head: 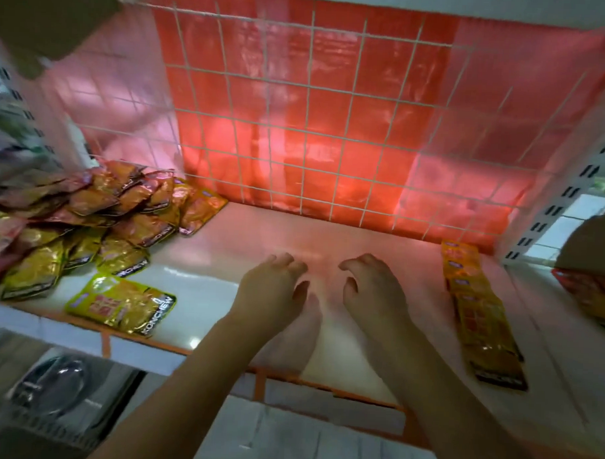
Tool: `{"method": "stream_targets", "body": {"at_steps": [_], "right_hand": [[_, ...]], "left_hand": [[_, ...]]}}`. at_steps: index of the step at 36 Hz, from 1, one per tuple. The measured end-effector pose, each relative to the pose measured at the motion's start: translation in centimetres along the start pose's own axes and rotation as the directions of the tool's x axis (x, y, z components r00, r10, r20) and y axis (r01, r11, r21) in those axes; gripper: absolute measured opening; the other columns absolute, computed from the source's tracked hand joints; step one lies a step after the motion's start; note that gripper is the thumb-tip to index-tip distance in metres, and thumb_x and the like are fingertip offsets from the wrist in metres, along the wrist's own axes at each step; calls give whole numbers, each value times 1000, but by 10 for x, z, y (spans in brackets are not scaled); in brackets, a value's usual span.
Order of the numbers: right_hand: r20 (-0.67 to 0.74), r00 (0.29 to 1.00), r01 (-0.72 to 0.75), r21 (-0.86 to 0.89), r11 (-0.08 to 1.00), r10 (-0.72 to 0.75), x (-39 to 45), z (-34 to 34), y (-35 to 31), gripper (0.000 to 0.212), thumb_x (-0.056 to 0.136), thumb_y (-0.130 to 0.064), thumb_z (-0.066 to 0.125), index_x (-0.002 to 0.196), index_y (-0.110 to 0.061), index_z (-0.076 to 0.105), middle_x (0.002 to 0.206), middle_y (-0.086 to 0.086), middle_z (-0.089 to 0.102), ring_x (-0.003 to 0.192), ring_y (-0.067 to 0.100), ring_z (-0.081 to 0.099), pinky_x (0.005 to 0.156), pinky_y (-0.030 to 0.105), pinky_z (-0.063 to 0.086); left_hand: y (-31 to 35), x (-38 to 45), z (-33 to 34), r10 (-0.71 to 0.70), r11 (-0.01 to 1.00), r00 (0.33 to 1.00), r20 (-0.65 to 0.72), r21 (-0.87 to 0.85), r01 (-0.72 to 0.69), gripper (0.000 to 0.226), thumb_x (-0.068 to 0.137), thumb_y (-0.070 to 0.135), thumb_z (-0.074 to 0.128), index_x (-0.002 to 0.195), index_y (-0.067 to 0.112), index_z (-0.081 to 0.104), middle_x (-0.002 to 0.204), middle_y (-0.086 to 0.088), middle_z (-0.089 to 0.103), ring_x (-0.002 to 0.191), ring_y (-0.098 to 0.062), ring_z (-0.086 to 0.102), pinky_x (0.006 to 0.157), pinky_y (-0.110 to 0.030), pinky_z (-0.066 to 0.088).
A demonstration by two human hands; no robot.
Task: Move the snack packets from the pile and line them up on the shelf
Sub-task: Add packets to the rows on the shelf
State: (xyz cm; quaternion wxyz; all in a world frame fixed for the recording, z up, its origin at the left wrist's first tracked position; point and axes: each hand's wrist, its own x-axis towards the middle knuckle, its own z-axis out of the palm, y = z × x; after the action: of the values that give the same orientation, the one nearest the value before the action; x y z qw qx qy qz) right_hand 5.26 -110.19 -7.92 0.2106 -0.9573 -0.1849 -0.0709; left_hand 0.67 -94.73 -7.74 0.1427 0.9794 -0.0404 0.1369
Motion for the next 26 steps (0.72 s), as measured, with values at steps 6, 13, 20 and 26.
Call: {"method": "stream_targets", "body": {"at_steps": [6,13,20,26], "right_hand": [[42,999,19,100,995,-23,22,44,-87,34,88,-8,49,117,-14,64,118,3,61,107,19,53,81,18,32],[173,982,26,253,967,-72,28,88,-187,34,86,-6,47,114,-14,65,112,8,59,104,27,56,88,34,45],[428,901,-9,186,983,-72,33,112,-252,58,79,-39,69,132,-28,49,127,7,53,119,25,48,96,36,42],[470,882,-42,154,987,-36,36,116,-274,62,79,-30,73,134,-25,47,136,3,51,126,23,43,103,38,37]], "left_hand": [[-92,-25,-37,-71,997,997,37,22,70,25,87,27,53,101,12,67,95,-9,65,92,-33,60,73,-37,52],[-196,-64,-78,-68,990,997,-30,125,71,20,63,26,62,75,13,71,69,-7,67,61,-31,65,39,-36,51],[-284,-104,-114,-238,948,971,-28,209,239,28,69,28,56,82,6,68,78,-14,65,71,-37,61,57,-41,53],[-309,-117,-115,-396,885,917,49,285,367,39,81,35,68,104,4,63,109,-20,60,99,-41,53,80,-46,48]]}}
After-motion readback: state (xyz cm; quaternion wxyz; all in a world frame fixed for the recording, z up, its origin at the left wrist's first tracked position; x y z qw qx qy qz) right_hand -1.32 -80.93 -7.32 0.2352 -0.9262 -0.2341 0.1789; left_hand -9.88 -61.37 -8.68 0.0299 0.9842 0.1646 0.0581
